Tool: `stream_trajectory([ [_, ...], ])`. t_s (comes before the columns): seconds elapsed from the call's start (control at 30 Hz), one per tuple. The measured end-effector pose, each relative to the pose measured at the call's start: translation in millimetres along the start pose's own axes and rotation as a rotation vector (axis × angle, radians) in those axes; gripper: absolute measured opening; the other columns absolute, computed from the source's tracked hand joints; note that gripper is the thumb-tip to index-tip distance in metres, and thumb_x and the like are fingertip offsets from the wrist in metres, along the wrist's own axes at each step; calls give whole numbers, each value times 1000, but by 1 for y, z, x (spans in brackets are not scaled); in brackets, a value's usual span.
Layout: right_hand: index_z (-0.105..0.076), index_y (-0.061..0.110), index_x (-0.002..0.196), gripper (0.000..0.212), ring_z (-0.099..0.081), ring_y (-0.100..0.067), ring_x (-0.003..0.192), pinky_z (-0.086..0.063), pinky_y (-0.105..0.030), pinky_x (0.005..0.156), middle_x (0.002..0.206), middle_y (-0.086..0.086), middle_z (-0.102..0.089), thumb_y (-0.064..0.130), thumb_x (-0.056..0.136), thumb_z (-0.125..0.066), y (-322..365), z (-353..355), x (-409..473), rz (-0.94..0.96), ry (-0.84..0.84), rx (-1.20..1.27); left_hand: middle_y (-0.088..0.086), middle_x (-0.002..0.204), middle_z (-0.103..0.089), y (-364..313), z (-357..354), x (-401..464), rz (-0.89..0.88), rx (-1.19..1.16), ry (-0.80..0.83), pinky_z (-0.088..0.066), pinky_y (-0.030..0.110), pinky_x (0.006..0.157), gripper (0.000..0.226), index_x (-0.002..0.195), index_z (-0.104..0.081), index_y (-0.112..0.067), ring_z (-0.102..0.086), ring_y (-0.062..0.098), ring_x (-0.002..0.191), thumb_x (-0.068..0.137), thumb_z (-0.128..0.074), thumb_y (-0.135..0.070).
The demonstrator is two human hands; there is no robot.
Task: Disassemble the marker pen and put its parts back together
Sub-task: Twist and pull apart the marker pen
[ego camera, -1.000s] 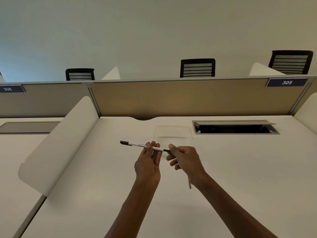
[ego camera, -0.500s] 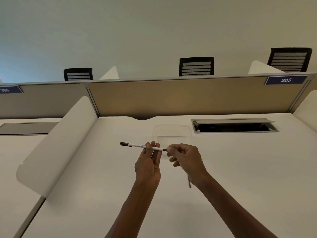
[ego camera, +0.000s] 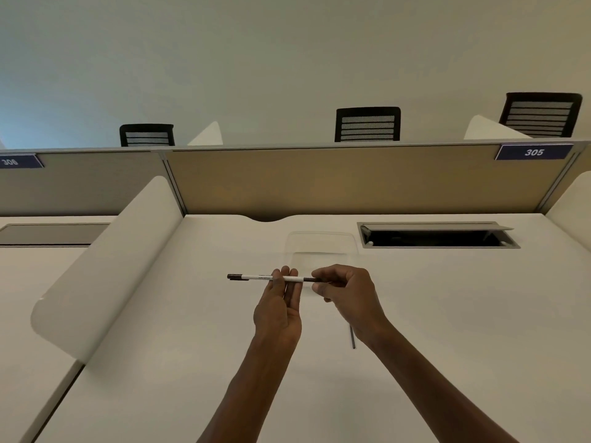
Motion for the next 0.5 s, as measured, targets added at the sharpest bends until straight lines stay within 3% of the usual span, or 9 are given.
stream_trajectory([
  [0.1,-71,25,94,9,-69,-11,68,-55,-17,55,82,6,-74,28,85,-72,0,-3,1,-35,-9,-42,16,114,-70,0,0,-1,13,-4,2,-56,38,85,31,123,-60,4,-70,26,101,96,-58,-10],
  [0.17,-73,19,86,21,-67,-9,61,-53,-18,52,77,3,-75,37,90,-65,-1,-4,1,-74,-11,-70,16,115,-70,1,0,0,14,-1,-1,-55,38,88,31,123,-60,4,-69,26,104,96,-57,-11],
  [0.23,-75,14,80,27,-64,-7,53,-49,-18,49,69,1,-74,35,92,-63,-2,-3,1,-75,-10,-72,16,116,-70,1,1,0,12,4,-6,-54,39,91,31,123,-60,4,-68,26,105,96,-58,-11],
  [0.33,-75,17,77,16,-64,-7,54,-50,-18,51,66,2,-73,21,90,-67,-1,-1,-1,-12,-21,-68,16,115,-70,2,1,-1,12,0,-11,-55,40,90,31,122,-60,4,-69,26,103,96,-58,-11],
  [0.5,-78,16,89,9,-68,-14,65,-56,-19,61,76,5,-74,11,83,-74,-1,2,-1,46,-56,-99,17,113,-70,0,2,2,24,-31,-16,-54,41,94,31,123,-59,4,-68,28,108,95,-59,-10],
])
Point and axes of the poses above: each hand's wrist, its own x-axis towards the middle knuckle, its own z-axis out of the back of the hand, y = z × x, the point moved 2 cm from there along x, towards the middle knuckle
